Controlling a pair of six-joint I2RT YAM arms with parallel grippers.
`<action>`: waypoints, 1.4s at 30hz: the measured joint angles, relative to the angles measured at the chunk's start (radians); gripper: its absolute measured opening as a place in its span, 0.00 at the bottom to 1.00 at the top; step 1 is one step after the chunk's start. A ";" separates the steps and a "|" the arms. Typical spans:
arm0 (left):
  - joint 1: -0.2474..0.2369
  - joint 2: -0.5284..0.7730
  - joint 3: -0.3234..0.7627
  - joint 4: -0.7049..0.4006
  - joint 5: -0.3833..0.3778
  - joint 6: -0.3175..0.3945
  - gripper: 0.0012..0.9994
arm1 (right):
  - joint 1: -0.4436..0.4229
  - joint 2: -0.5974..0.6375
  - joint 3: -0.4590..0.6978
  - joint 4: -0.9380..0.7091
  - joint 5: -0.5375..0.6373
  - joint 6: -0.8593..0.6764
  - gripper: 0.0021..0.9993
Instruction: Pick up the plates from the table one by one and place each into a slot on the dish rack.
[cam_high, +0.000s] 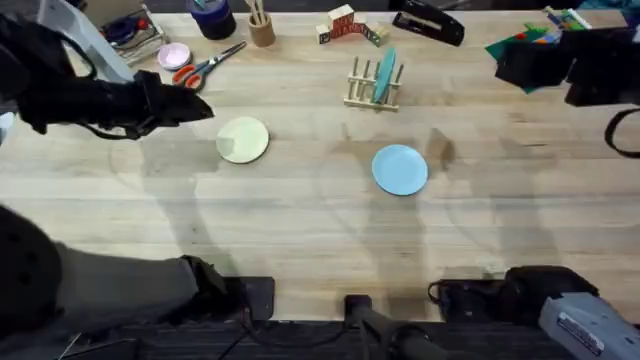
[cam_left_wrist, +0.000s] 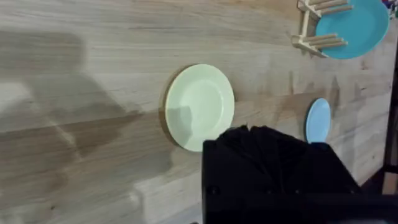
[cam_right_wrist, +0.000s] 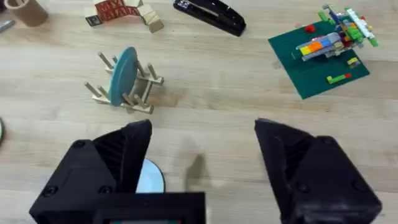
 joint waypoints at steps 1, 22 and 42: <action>0.000 0.015 0.000 0.000 0.004 0.009 0.04 | 0.000 0.000 0.000 0.000 0.000 0.000 1.00; 0.000 0.305 0.005 0.093 0.053 0.141 0.04 | 0.000 0.000 0.000 0.000 0.000 0.000 1.00; 0.002 0.441 0.024 0.127 0.128 0.153 0.04 | 0.000 0.000 0.000 0.000 0.000 0.000 1.00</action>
